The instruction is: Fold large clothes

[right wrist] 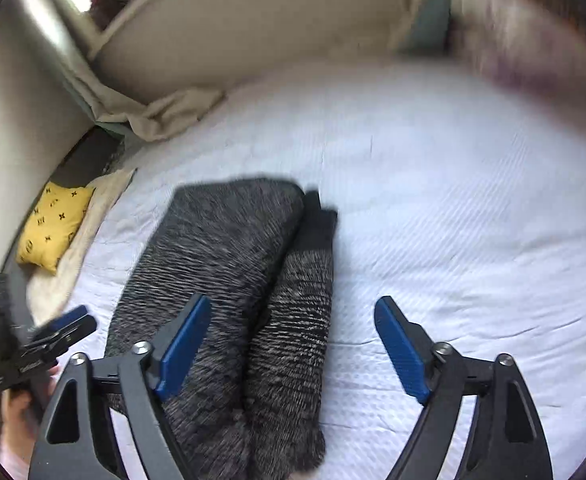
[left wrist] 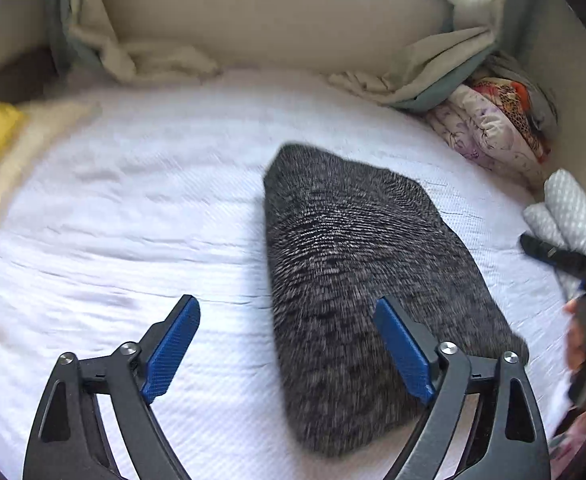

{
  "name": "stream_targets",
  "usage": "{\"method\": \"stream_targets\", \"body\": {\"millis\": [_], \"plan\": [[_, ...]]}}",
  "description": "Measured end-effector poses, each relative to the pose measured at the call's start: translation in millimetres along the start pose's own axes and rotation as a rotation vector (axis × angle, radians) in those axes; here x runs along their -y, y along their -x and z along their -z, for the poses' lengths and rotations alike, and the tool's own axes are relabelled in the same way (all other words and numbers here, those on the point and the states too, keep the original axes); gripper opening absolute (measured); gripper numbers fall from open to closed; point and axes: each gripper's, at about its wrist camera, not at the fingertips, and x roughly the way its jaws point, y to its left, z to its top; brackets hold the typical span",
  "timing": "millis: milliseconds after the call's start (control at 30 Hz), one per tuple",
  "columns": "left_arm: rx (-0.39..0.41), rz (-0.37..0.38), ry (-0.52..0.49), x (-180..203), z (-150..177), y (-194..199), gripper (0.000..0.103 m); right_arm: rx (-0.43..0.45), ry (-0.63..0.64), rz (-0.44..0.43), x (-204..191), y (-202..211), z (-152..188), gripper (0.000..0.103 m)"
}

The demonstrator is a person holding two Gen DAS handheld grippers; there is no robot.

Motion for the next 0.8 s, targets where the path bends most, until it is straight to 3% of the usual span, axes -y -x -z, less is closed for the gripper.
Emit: {"method": "stream_targets", "body": {"millis": [67, 133, 267, 333, 500, 667, 800], "plan": [[0.087, -0.068, -0.035, 6.7, 17.2, 32.6, 0.103, 0.067, 0.064, 0.031, -21.4, 27.8, 11.3, 0.093], [0.156, -0.129, -0.065, 14.1, 36.3, 60.3, 0.103, 0.112, 0.124, 0.054, -41.2, 49.1, 26.4, 0.098], [0.229, -0.170, -0.107, 31.7, 75.3, 104.2, 0.103, 0.228, 0.212, 0.125, -83.0, 89.0, 76.0, 0.103], [0.238, -0.165, -0.121, 40.4, 93.1, 116.9, 0.103, 0.253, 0.224, 0.156, -95.9, 101.7, 100.8, 0.103], [0.216, -0.126, -0.097, 46.1, 139.6, 131.8, 0.103, 0.202, 0.235, 0.266, -115.1, 111.7, 155.6, 0.103], [0.171, -0.168, -0.071, 49.2, 182.3, 135.9, 0.103, 0.190, 0.211, 0.314, -118.2, 115.6, 195.5, 0.103], [0.226, -0.176, -0.056, 50.5, 206.7, 149.7, 0.103, 0.216, 0.201, 0.348, -117.8, 126.5, 225.0, 0.103]]}}
